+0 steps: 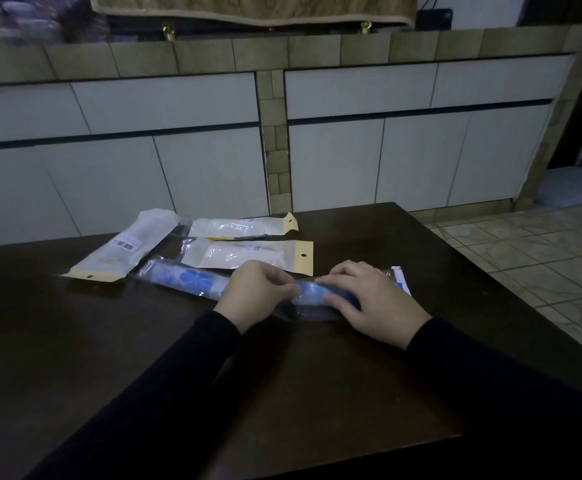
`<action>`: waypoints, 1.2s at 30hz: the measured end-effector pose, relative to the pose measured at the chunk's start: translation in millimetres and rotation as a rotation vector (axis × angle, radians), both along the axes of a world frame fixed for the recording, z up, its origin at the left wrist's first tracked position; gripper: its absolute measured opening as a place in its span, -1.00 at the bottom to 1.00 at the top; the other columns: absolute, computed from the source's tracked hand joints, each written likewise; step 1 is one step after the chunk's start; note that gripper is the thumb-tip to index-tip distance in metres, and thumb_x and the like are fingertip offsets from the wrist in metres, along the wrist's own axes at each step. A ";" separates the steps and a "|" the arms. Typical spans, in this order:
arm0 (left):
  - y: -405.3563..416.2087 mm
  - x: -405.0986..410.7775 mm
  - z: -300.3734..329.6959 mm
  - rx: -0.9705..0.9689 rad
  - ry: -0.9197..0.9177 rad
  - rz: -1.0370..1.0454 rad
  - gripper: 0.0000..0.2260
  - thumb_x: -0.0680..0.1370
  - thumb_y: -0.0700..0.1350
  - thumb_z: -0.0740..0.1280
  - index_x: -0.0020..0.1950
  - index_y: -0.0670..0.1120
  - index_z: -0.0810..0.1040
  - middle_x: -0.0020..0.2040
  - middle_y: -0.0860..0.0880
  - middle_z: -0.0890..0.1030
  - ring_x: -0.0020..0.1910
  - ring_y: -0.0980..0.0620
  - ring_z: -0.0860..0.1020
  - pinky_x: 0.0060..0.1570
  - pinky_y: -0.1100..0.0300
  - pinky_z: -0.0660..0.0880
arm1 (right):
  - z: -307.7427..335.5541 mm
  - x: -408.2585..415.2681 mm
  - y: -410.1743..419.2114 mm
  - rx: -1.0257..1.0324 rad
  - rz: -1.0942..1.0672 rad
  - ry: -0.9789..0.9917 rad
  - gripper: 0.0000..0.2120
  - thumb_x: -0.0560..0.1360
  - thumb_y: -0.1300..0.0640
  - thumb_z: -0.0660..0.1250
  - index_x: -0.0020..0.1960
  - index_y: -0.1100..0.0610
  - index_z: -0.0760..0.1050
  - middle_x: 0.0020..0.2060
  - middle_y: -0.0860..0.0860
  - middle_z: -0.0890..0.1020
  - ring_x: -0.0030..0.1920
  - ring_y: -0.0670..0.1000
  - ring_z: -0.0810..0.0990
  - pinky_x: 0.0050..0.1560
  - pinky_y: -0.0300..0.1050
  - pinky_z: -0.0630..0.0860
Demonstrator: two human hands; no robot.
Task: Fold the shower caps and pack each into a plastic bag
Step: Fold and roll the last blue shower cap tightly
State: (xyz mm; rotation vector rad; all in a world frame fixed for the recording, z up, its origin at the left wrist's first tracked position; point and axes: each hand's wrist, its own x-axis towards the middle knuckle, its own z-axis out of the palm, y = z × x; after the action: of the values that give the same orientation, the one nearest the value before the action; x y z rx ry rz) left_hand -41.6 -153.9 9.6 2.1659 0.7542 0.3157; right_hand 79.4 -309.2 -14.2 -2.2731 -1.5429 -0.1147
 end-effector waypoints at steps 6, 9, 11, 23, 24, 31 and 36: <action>2.3 -1.0 6.1 -0.232 -0.054 0.042 -0.75 0.50 -0.19 0.41 0.08 0.00 0.41 -0.12 -0.06 0.57 -0.38 0.10 0.45 -0.56 0.35 0.34 | 1.1 3.2 -2.0 -0.027 0.001 -0.008 -0.64 0.61 -0.08 0.16 0.40 -0.16 0.35 0.24 -0.18 0.43 0.21 -0.20 0.32 0.24 -0.25 0.21; 0.8 -1.9 5.8 -0.326 -0.066 -0.017 -0.74 0.51 -0.24 0.38 0.10 -0.05 0.37 -0.16 -0.11 0.54 -0.47 0.09 0.38 -0.58 0.31 0.27 | 3.2 3.4 -1.4 -0.064 0.023 0.002 -0.63 0.61 -0.07 0.15 0.41 -0.16 0.33 0.27 -0.16 0.43 0.23 -0.18 0.32 0.29 -0.22 0.23; 1.4 -4.6 5.6 -0.325 -0.052 -0.061 -0.76 0.51 -0.25 0.38 0.08 -0.05 0.40 -0.16 -0.10 0.57 -0.47 0.09 0.40 -0.57 0.31 0.30 | 6.6 4.4 -3.5 -0.094 0.039 -0.047 -0.64 0.61 -0.07 0.15 0.41 -0.17 0.34 0.30 -0.18 0.43 0.28 -0.17 0.31 0.34 -0.17 0.13; 23.6 -20.8 -4.0 0.498 0.017 -0.570 -0.55 0.50 -0.20 0.40 0.23 0.27 0.45 0.25 0.18 0.39 0.01 0.18 0.47 0.00 0.24 0.52 | 3.9 -2.1 -27.2 0.107 0.061 -0.040 -0.73 0.53 0.15 0.32 0.20 -0.08 0.56 0.09 -0.14 0.51 0.12 -0.20 0.40 0.17 -0.29 0.40; 22.9 -19.6 -5.9 0.496 -0.028 -0.591 -0.57 0.49 -0.17 0.43 0.21 0.28 0.46 0.23 0.18 0.41 0.03 0.18 0.48 0.03 0.20 0.53 | 3.6 -5.0 -28.8 0.106 0.062 -0.034 -0.78 0.54 0.14 0.32 0.14 -0.07 0.57 0.07 -0.16 0.53 0.10 -0.22 0.42 0.14 -0.30 0.41; 16.0 -16.9 -23.5 0.470 -0.284 -0.662 -0.79 0.51 -0.11 0.41 0.12 0.09 0.65 0.23 0.16 0.55 0.22 0.20 0.50 0.20 0.07 0.51 | 11.3 -21.0 -41.3 0.023 0.066 0.055 -0.50 0.26 -0.45 0.30 0.01 -0.13 0.48 -0.01 -0.24 0.49 -0.01 -0.24 0.44 -0.02 -0.35 0.41; 14.3 -17.6 -23.8 0.307 -0.263 -0.559 -0.86 0.53 -0.09 0.38 0.02 0.13 0.65 0.14 0.23 0.58 0.14 0.28 0.53 0.12 0.22 0.51 | 8.6 -26.4 -38.3 0.009 0.080 0.004 -0.61 0.34 -0.36 0.32 0.03 -0.14 0.49 -0.02 -0.23 0.51 -0.04 -0.23 0.48 0.02 -0.27 0.49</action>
State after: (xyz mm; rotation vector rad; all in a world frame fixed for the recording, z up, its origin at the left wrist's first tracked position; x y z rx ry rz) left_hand -59.3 -139.6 -14.2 2.4486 -0.0644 0.4282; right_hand 53.0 -347.5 -5.6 -2.2002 -1.6254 -0.0956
